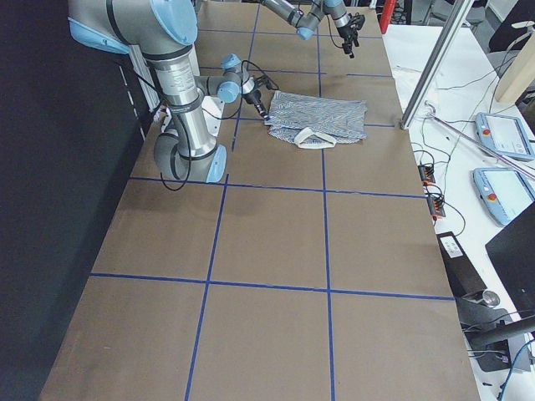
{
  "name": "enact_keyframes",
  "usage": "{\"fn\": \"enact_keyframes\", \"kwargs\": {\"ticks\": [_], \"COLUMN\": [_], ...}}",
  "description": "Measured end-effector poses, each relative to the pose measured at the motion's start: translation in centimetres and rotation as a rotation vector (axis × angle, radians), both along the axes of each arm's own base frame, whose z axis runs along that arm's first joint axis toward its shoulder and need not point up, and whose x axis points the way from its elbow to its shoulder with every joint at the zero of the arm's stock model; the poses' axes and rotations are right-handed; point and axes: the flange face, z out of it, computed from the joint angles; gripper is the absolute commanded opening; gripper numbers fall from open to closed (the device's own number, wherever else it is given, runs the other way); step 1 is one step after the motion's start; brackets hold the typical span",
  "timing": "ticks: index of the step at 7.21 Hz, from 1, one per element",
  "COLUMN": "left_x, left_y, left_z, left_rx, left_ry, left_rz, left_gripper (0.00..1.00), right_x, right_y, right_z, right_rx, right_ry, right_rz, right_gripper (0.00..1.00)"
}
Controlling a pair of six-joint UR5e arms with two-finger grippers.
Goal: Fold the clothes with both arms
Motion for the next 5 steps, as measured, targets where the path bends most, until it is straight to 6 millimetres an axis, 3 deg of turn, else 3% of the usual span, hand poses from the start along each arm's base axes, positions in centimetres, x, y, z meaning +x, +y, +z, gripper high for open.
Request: {"fn": "enact_keyframes", "kwargs": {"ticks": [2,5], "left_x": [0.4,0.5], "left_y": [0.2,0.2], "left_z": [0.0,-0.1], "left_rx": [-0.001,-0.001], "left_ry": [0.002,0.003], "left_rz": [0.004,0.006], "left_gripper": [1.00,1.00], "right_x": [1.0,6.5], "right_y": [-0.5,-0.1], "right_z": [0.4,5.4], "right_rx": [0.002,-0.021], "right_ry": [-0.001,0.008], "right_rz": [0.009,0.038], "right_gripper": [0.03,0.10]}}
